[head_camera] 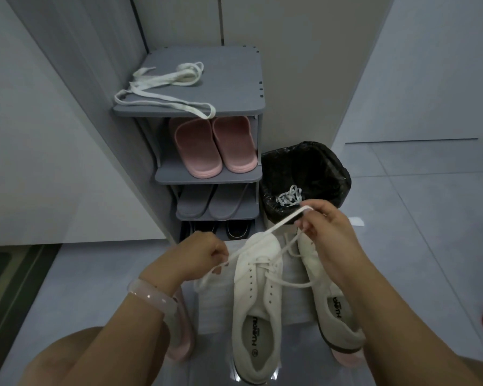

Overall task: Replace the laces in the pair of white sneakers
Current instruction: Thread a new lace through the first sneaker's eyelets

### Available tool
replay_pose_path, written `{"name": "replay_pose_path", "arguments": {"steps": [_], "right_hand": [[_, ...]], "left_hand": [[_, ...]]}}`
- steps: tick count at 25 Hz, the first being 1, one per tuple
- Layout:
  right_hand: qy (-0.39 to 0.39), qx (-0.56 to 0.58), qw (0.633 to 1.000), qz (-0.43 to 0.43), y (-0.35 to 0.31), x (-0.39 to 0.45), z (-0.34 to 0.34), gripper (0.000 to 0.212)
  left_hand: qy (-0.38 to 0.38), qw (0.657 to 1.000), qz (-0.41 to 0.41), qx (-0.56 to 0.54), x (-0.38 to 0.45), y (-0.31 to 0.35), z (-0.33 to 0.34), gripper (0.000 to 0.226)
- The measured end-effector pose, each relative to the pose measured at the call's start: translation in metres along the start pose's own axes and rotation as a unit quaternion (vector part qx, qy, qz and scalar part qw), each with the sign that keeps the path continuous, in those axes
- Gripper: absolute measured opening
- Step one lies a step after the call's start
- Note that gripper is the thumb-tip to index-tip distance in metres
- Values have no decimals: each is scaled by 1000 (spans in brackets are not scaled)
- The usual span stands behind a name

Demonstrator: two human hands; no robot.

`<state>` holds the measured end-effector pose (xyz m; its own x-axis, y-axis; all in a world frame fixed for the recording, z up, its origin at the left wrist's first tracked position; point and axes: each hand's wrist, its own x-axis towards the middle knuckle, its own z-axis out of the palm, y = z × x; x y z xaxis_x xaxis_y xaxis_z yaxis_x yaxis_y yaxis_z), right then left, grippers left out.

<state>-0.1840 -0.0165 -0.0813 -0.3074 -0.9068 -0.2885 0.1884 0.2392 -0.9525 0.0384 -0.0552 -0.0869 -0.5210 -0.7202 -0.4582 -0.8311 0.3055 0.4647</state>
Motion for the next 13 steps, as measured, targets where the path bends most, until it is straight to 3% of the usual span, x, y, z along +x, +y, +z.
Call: {"name": "replay_pose_path", "arguments": {"steps": [4, 7, 10, 13], "right_hand": [[10, 185, 981, 52, 2, 0, 4, 20], [55, 254, 964, 58, 5, 5, -1, 24], [124, 135, 983, -11, 7, 8, -7, 24], [133, 0, 987, -89, 10, 6, -4, 33]], "left_hand": [[-87, 991, 17, -99, -1, 6, 19, 27], [-86, 974, 28, -207, -5, 10, 22, 32], [-120, 980, 11, -159, -6, -4, 18, 23], [-194, 977, -26, -84, -8, -12, 18, 22]]}}
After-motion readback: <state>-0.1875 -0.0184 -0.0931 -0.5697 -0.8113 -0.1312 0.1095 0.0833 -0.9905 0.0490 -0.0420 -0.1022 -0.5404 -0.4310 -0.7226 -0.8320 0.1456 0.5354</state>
